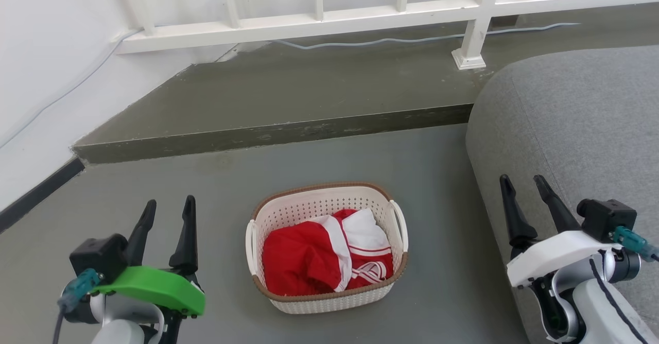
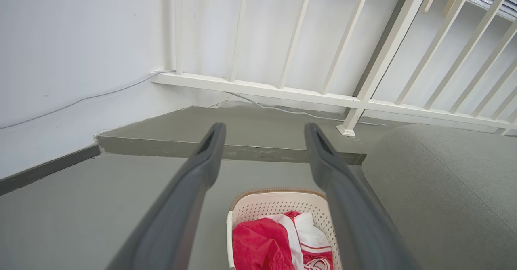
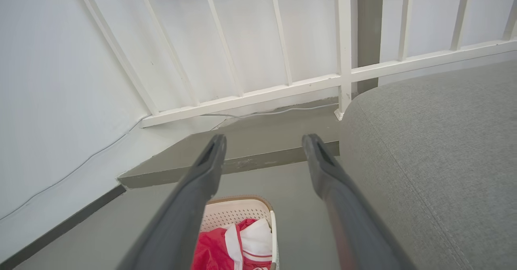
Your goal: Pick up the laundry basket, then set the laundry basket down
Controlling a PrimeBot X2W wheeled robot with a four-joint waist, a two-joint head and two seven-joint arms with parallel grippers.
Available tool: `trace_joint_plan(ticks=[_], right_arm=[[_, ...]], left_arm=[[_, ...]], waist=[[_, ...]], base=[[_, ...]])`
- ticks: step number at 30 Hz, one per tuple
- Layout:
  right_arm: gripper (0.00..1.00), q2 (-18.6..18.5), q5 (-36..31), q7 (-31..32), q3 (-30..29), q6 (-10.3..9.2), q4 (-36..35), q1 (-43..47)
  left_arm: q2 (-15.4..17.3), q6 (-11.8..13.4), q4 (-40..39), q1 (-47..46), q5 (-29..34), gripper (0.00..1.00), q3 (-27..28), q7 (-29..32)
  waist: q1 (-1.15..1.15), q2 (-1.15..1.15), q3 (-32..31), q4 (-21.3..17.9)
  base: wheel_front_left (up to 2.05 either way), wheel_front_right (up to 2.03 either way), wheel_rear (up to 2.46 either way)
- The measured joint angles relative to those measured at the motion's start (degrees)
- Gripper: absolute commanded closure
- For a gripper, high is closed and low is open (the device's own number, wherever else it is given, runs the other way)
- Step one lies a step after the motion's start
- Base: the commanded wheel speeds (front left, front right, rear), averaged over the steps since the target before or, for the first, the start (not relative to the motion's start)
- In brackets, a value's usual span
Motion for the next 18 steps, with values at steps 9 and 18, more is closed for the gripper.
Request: trace_joint_plan(ticks=[9,18], right_arm=[[0.00,0.04,-5.27,-1.29,1.26,-1.34,0.49,0.08],[0.00,0.14,-10.72,-2.94,1.65,-2.46,0.76,1.25]], left_arm=[[-0.12,1.07,1.04,0.69,4.60,0.00,-0.99,-1.30],[-0.22,2.32,1.42,0.75,10.32,0.00,-1.79,-2.80]], waist=[[0.00,0.00,-0.07,0.03],[0.00,0.00,-0.02,0.07]], base=[[0.00,0.00,0.00],[0.00,0.00,0.00]])
